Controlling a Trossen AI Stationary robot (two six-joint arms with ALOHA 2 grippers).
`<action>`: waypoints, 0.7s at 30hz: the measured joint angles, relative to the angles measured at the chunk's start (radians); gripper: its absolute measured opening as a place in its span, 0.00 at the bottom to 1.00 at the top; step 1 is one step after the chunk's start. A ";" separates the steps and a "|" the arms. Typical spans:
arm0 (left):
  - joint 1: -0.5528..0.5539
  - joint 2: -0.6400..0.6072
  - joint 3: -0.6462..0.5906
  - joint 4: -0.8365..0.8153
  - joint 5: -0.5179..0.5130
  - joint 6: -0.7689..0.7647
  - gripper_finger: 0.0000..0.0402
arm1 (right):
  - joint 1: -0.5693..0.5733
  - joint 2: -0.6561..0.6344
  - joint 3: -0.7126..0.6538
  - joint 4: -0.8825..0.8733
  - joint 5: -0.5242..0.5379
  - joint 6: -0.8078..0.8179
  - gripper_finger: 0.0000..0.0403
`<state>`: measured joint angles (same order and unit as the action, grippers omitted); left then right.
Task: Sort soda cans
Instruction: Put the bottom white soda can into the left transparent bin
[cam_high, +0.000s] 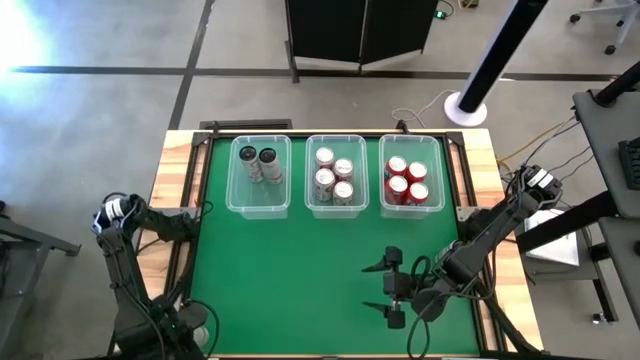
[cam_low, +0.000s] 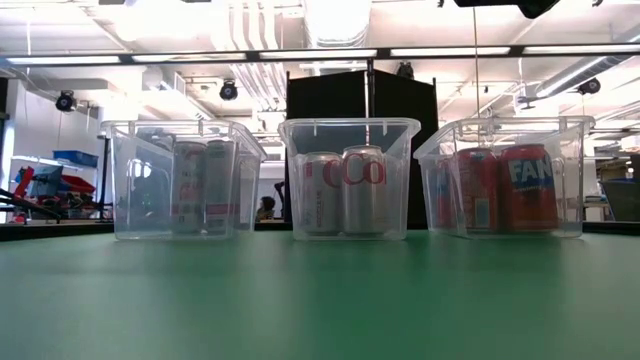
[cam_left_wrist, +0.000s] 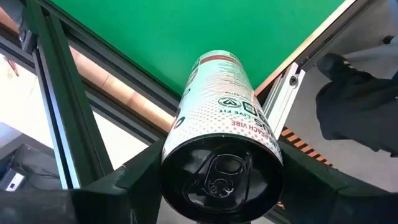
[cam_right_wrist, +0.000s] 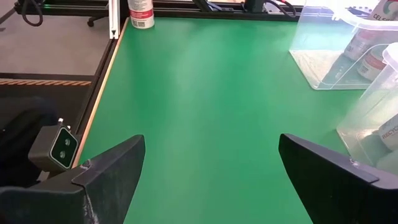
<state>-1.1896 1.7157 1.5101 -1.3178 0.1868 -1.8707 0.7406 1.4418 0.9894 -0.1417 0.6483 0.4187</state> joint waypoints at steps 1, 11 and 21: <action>0.000 0.000 0.000 0.000 0.000 0.002 0.59 | 0.000 0.000 0.000 0.000 0.000 0.000 0.91; 0.076 -0.003 0.161 -0.218 -0.130 0.131 0.59 | -0.006 -0.002 0.000 0.007 0.000 -0.005 0.91; 0.364 -0.053 0.349 -0.252 -0.497 0.589 0.59 | -0.027 -0.002 0.000 0.024 0.002 -0.023 0.91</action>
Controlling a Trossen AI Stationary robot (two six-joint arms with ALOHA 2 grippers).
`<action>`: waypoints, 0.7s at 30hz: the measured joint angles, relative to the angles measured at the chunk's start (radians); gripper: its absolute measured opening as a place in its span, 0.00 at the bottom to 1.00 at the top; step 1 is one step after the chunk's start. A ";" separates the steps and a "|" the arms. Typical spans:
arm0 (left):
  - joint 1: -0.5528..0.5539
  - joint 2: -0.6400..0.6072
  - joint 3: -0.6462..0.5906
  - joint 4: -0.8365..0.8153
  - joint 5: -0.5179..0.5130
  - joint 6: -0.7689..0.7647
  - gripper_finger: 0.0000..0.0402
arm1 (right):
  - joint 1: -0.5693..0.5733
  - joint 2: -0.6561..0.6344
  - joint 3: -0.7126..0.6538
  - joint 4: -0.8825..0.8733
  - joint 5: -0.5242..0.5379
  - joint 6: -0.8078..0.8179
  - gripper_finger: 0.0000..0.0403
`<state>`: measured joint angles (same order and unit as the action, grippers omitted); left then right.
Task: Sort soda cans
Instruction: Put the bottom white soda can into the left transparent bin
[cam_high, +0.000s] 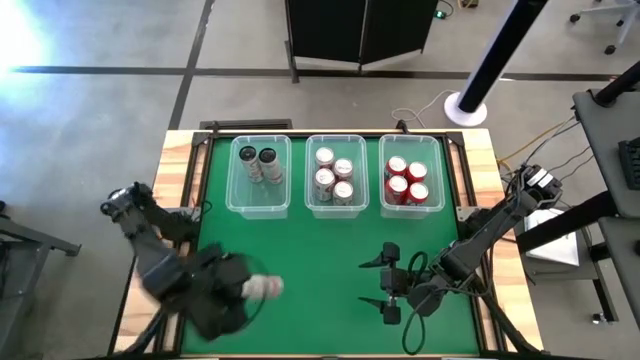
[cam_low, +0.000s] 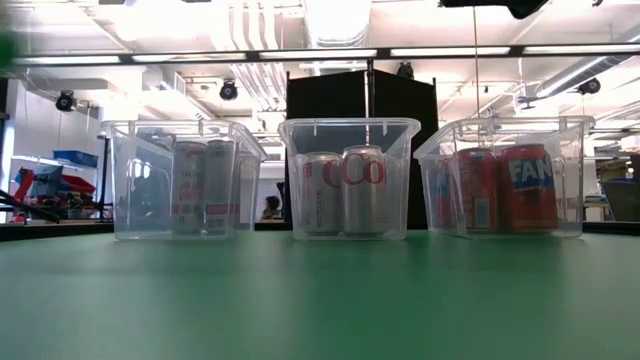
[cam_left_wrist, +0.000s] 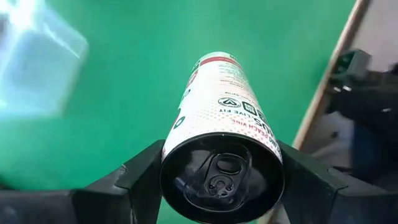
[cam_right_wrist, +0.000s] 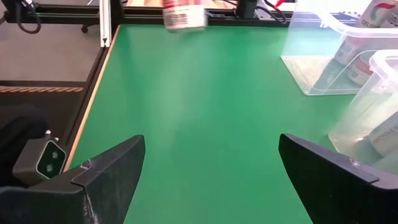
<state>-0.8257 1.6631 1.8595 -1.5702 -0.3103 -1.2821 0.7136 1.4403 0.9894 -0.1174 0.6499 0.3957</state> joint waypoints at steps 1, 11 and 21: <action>0.043 0.000 0.012 0.006 0.000 0.068 0.59 | 0.001 0.000 0.000 0.000 0.000 0.001 0.91; 0.477 -0.025 0.045 -0.003 0.045 0.627 0.59 | 0.001 0.000 0.000 0.000 -0.002 0.001 0.91; 0.714 -0.152 0.125 -0.003 0.070 0.784 0.59 | 0.013 0.001 -0.034 -0.008 -0.030 0.088 0.91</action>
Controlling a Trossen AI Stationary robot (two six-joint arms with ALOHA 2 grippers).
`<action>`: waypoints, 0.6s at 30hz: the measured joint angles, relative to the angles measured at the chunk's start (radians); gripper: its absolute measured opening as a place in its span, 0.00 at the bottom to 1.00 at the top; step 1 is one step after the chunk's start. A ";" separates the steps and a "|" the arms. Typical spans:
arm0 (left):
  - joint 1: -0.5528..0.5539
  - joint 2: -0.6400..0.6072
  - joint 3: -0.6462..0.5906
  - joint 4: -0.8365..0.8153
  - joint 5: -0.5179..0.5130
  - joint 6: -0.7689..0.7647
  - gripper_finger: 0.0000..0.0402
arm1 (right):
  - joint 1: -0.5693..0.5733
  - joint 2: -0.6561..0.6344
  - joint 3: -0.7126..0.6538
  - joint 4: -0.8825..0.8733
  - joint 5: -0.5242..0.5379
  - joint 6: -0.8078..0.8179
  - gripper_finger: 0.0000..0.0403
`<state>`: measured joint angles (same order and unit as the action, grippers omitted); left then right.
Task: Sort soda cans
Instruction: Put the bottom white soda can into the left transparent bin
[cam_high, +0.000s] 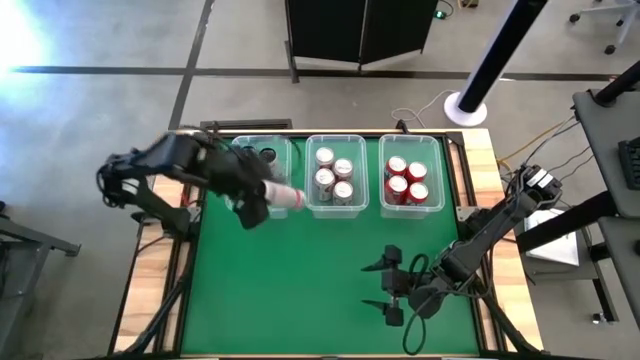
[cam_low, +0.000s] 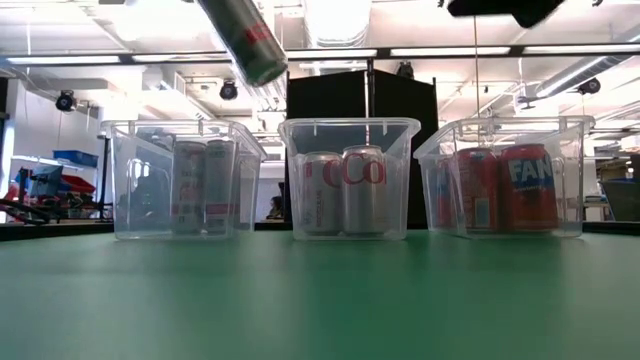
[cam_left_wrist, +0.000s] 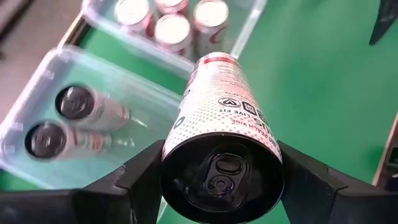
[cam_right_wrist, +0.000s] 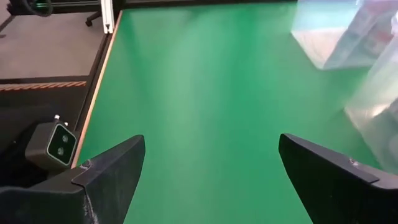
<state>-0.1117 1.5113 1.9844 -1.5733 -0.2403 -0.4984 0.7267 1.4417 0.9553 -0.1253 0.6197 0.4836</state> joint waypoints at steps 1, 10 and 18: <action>0.023 -0.023 -0.011 0.002 0.009 -0.006 0.59 | 0.002 0.000 -0.008 0.000 0.000 0.018 0.91; 0.134 -0.205 -0.250 0.000 0.040 -0.030 0.59 | 0.009 0.000 -0.046 0.001 0.001 0.134 0.91; 0.241 -0.295 -0.451 0.000 -0.005 0.005 0.59 | 0.005 0.000 -0.046 0.004 0.001 0.135 0.91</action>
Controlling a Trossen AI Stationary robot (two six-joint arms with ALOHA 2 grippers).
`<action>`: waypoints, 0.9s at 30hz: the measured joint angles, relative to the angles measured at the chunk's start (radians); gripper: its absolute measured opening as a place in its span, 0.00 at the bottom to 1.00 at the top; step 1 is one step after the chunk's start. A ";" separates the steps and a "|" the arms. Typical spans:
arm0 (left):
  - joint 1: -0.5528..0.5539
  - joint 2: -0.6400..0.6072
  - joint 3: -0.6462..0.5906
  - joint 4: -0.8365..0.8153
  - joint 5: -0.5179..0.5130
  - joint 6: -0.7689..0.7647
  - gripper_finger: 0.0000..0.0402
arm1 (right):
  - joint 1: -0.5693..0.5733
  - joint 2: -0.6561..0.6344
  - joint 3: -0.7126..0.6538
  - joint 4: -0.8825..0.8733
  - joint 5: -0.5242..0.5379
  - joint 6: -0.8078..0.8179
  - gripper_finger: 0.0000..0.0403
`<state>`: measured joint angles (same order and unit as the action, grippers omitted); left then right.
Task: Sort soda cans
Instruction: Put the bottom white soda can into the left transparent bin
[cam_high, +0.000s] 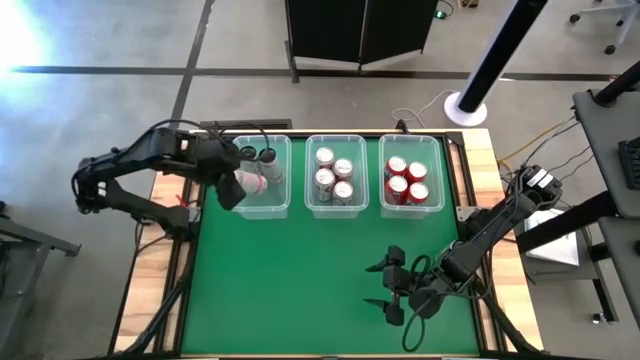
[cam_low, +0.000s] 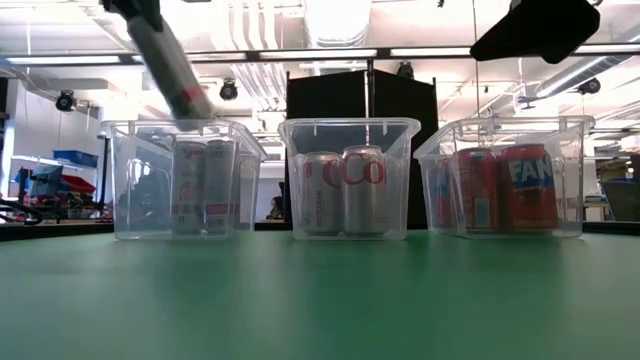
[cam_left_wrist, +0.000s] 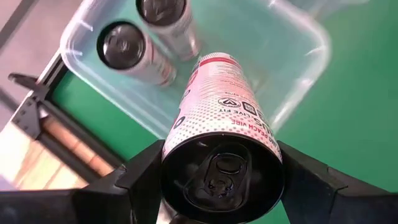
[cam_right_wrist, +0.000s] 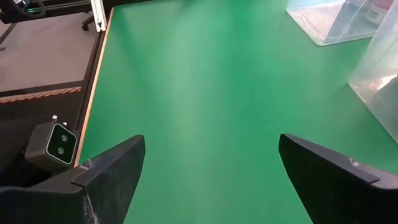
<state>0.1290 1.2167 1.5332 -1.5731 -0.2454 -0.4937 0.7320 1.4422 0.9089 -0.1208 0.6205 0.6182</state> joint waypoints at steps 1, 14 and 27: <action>0.007 0.002 -0.020 0.002 0.001 0.010 0.59 | -0.003 0.000 0.000 0.000 0.000 -0.001 0.91; 0.131 0.189 -0.056 0.005 0.029 0.197 0.59 | -0.031 0.000 0.000 0.008 0.000 -0.042 0.91; 0.237 0.353 -0.056 0.002 0.069 0.338 0.59 | -0.031 0.000 0.000 0.007 0.000 -0.056 0.91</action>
<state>0.3661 1.5701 1.4769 -1.5707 -0.1761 -0.1558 0.7013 1.4422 0.9089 -0.1139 0.6209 0.5619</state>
